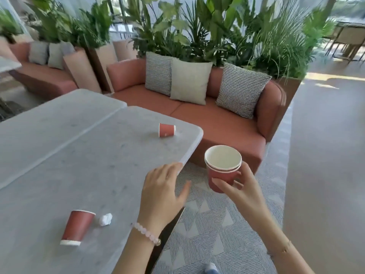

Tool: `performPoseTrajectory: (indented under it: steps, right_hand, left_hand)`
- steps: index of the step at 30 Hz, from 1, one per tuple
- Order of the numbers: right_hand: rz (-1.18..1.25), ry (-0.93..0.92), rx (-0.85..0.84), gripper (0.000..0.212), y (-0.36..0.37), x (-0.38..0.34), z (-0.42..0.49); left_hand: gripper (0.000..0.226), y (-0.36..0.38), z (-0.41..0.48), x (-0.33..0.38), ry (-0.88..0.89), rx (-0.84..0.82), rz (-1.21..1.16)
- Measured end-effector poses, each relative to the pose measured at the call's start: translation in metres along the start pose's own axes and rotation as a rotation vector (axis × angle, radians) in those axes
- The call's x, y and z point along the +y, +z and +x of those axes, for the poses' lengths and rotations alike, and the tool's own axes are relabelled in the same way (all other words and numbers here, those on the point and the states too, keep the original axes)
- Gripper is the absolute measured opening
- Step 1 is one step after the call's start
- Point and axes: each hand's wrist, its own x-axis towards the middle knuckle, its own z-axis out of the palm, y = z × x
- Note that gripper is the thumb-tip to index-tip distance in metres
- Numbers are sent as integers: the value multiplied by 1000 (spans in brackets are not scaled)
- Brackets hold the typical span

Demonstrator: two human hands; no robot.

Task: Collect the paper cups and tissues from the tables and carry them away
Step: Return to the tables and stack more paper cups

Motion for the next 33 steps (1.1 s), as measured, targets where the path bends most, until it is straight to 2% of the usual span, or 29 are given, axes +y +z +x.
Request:
performPoseTrajectory:
  steps: [6,12,21,26,33]
  right_hand:
    - [28,4,-175,55,-4,7,93]
    - [37,26,-323,59,21,10,144]
    - [30,-1,-536,62,86,16,199]
    - [36,-7,-656,57,127,14,222]
    - [19,9,-742,55,192,13,236]
  left_hand:
    - [39,22,57,-3,-128,55,93]
    - [38,25,78,-20,-263,89,165]
    - [38,25,91,-65,-429,137,238]
    - [39,19,97,-93,-533,197,254]
    - [41,8,86,-135,-647,269,286]
